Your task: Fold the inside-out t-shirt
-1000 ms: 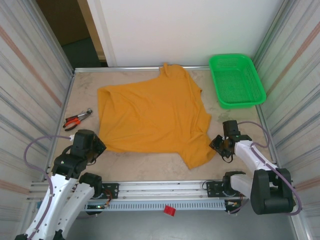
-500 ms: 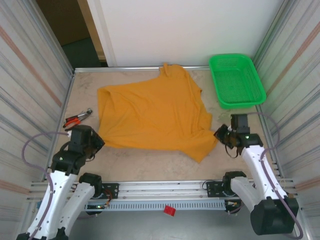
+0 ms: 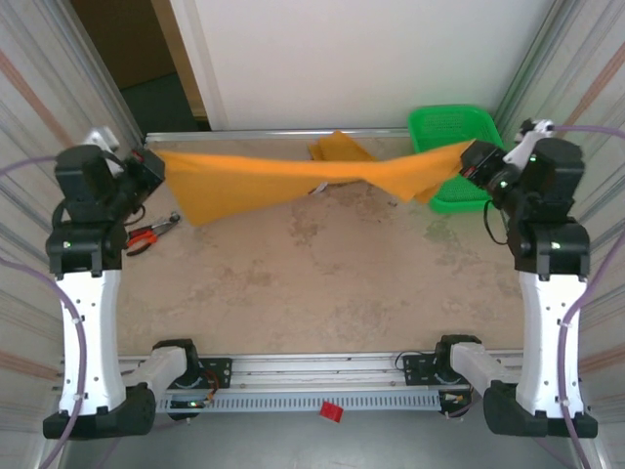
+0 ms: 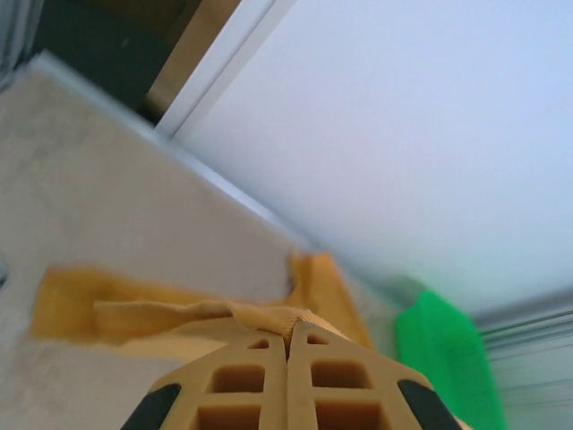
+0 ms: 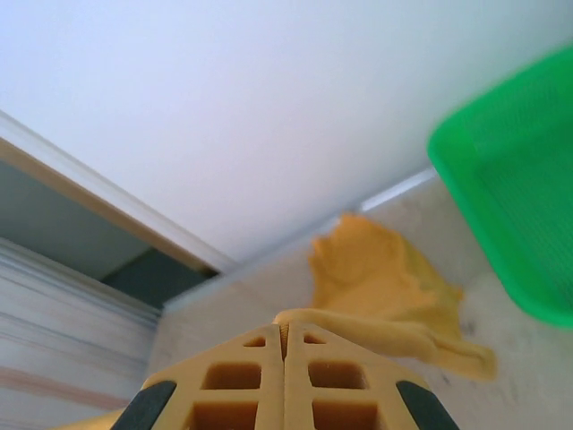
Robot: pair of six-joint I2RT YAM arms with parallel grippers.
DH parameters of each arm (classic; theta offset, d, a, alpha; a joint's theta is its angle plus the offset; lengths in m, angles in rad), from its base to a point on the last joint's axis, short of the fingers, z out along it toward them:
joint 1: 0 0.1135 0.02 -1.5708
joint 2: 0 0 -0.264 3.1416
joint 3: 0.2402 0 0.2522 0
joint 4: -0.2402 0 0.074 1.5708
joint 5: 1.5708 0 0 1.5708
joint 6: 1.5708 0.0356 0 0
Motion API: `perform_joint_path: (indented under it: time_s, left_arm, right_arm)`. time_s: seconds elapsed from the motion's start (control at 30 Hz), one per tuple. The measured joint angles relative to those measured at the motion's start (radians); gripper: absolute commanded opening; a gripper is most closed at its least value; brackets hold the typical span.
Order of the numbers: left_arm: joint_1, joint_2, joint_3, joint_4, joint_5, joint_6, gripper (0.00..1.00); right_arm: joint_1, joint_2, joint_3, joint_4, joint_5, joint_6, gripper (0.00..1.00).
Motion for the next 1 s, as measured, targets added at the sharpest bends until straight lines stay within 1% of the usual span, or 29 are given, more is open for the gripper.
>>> perform_joint_path:
  time_s: [0.2,0.3,0.4,0.53,0.67,0.77,0.87,0.97,1.0]
  left_arm:
    - [0.0,0.053,0.286,0.072,0.008,-0.012,0.0]
    - [0.0,0.097,0.39,0.099,0.003,-0.015,0.0]
    - [0.0,0.132,0.448,0.121,-0.002,-0.015,0.0]
    - [0.01,0.209,0.46,0.151,-0.002,-0.016,0.0]
    - [0.028,0.36,0.459,0.206,0.023,-0.028,0.0]
    - [0.043,0.536,0.49,0.243,0.059,-0.049,0.0]
    - [0.056,0.728,0.589,0.247,0.098,-0.078,0.0]
    - [0.06,0.915,0.774,0.239,0.129,-0.117,0.0]
    - [0.061,0.97,0.845,0.238,0.14,-0.13,0.0]
  right_arm:
    - [-0.019,0.034,0.295,0.06,0.017,-0.008,0.0]
    - [-0.019,0.058,0.407,0.098,0.028,-0.015,0.0]
    - [-0.019,0.097,0.485,0.133,0.026,-0.015,0.0]
    - [-0.019,0.196,0.517,0.189,-0.008,-0.006,0.0]
    - [-0.019,0.39,0.54,0.233,-0.061,0.015,0.0]
    - [-0.019,0.576,0.602,0.241,-0.092,0.027,0.0]
    - [-0.018,0.803,0.775,0.211,-0.121,0.035,0.0]
    - [-0.019,1.019,1.041,0.184,-0.146,0.062,0.0]
    - [-0.019,1.067,1.102,0.192,-0.151,0.08,0.0]
